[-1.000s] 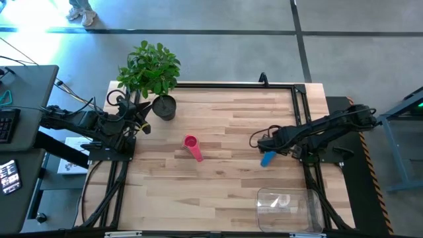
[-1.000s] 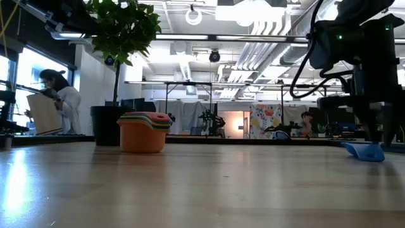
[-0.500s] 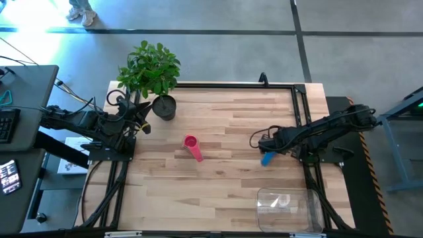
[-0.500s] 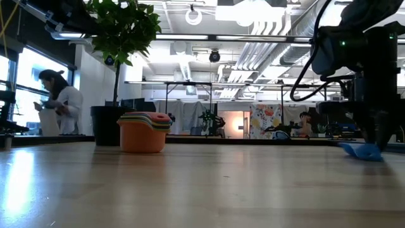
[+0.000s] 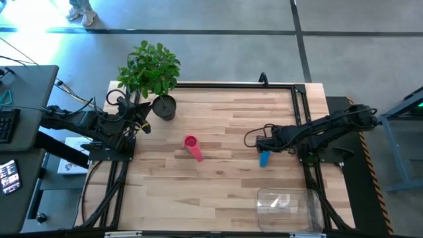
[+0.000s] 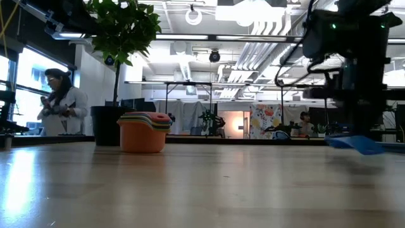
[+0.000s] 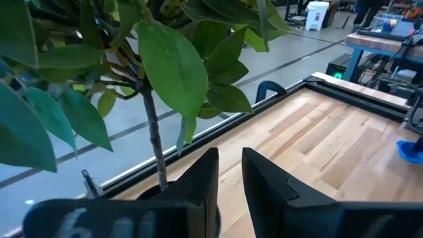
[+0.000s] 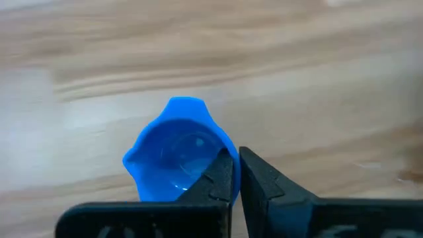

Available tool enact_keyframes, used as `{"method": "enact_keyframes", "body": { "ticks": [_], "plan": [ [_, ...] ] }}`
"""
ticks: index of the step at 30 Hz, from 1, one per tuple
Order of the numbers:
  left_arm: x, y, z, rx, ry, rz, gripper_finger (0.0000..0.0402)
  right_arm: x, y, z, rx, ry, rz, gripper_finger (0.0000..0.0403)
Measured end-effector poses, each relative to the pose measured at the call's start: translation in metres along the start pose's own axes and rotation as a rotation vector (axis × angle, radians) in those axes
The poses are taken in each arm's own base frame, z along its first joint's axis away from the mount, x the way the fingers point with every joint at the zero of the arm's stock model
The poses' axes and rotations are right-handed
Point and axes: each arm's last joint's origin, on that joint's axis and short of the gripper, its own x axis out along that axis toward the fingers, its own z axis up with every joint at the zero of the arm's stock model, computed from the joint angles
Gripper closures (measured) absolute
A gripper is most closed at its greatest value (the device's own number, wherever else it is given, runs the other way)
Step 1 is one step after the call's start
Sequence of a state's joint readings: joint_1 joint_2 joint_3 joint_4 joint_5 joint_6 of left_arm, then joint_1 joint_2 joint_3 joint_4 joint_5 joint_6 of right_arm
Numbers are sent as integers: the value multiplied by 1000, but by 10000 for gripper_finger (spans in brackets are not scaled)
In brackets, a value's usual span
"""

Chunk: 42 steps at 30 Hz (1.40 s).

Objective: Nest measuring cups in basket
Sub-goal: Stack the blue measuring cup on the pink measuring cup

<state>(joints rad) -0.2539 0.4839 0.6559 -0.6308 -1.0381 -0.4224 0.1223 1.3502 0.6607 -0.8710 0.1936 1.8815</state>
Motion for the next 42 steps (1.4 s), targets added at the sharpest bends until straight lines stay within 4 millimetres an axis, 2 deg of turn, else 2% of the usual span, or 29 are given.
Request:
{"method": "enact_keyframes", "body": {
  "ticks": [11,24,33,39,42],
  "plan": [
    [0,-2,-1,-85,31,-62,344,-44,40,9,-187,-104,204,402],
    [-1,-12,-5,-221,205,-331,344,-93,95,57,-390,-271,551,402],
    [2,-25,-11,-155,343,-494,344,-142,123,79,-429,-448,828,403],
    [2,-30,-14,-76,382,-572,344,-183,132,87,-397,-587,909,403],
    [1,-30,-14,-42,392,-604,344,-197,145,89,-406,-625,926,403]
  ]
}}
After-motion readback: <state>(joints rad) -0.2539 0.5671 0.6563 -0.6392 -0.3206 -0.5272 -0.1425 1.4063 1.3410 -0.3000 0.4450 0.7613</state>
